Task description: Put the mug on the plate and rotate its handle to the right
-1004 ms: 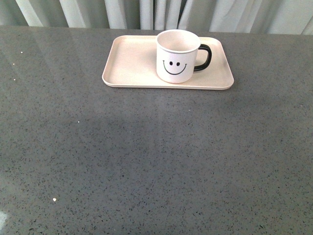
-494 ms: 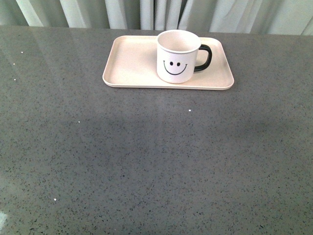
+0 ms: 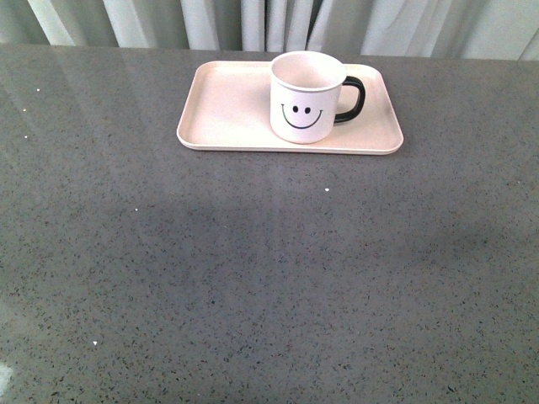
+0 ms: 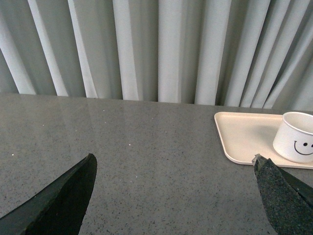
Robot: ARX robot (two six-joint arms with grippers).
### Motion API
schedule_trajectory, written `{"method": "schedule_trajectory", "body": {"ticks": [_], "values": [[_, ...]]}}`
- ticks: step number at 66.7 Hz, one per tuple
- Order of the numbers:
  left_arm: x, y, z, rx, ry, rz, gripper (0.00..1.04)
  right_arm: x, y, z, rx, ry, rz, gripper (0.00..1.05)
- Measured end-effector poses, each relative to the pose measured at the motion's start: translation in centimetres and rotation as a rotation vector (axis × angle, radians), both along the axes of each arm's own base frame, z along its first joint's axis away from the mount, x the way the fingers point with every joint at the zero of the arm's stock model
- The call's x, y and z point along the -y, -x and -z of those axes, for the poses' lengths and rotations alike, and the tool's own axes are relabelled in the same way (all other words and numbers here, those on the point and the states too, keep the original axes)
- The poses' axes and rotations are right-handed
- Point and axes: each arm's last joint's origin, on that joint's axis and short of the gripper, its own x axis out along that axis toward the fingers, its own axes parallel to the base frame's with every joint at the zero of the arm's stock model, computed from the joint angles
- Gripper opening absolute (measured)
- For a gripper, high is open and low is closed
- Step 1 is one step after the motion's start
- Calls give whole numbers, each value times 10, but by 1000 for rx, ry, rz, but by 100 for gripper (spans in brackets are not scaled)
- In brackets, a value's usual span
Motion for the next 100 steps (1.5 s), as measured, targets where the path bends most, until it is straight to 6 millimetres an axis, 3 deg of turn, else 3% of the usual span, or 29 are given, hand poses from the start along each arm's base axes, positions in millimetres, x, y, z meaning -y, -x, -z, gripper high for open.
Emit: {"method": "schedule_trajectory", "body": {"ticks": [86, 97, 100], "values": [[0, 0, 0, 0, 0, 0, 96, 0, 39, 0, 8, 0, 0, 2], [0, 0, 0, 0, 0, 0, 95, 0, 39, -1, 9, 0, 0, 29], [0, 0, 0, 0, 0, 0, 96, 0, 39, 0, 9, 0, 0, 41]]}}
